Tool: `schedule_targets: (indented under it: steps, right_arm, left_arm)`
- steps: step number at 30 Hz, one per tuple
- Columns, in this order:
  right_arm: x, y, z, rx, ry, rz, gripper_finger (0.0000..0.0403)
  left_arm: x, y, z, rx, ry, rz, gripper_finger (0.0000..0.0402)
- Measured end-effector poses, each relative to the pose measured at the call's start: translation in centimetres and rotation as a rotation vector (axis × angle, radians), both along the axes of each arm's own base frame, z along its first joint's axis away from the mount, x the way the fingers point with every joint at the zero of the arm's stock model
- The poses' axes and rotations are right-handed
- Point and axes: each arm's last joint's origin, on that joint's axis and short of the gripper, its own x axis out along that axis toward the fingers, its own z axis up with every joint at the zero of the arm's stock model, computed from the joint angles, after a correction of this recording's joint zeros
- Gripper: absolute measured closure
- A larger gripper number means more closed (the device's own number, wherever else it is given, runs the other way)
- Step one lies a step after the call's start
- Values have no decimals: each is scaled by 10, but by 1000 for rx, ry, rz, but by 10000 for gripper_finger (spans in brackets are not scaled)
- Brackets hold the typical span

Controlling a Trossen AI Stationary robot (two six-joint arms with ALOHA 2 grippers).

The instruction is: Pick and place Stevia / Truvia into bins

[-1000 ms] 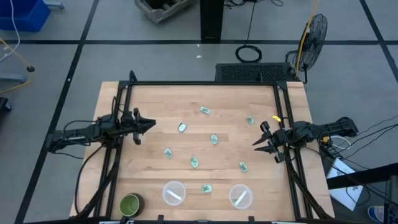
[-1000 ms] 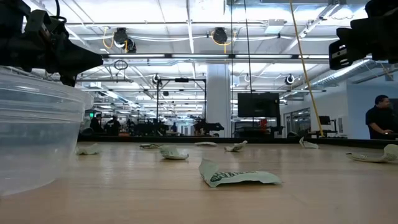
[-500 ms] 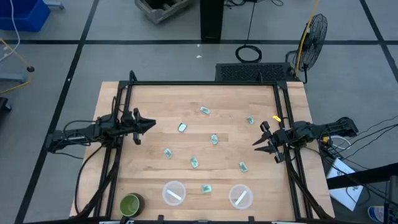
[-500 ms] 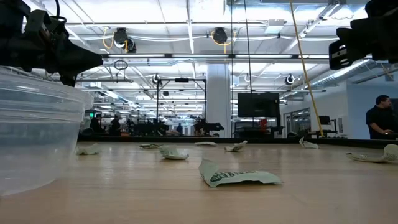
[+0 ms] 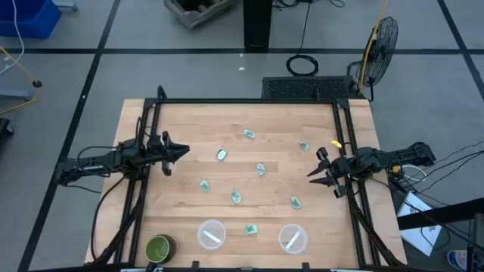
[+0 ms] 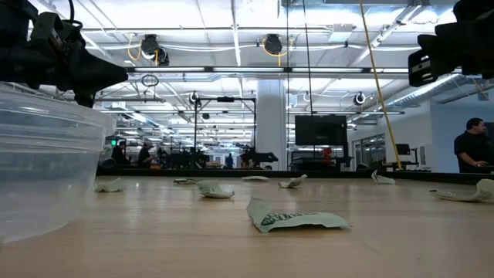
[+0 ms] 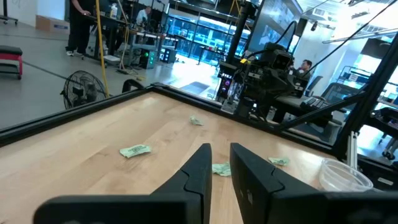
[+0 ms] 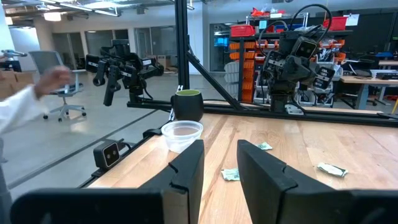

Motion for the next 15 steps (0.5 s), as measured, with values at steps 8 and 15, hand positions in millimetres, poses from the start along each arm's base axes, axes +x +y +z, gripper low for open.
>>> schedule_targets:
  steps: [8,15]
  right_arm:
    - [0,0,1,0,-10,-2,314]
    - [0,-1,1,-124,-46,-44,314]
  left_arm:
    - [0,0,0,0,0,0,339]
    - [0,0,0,0,0,0,339]
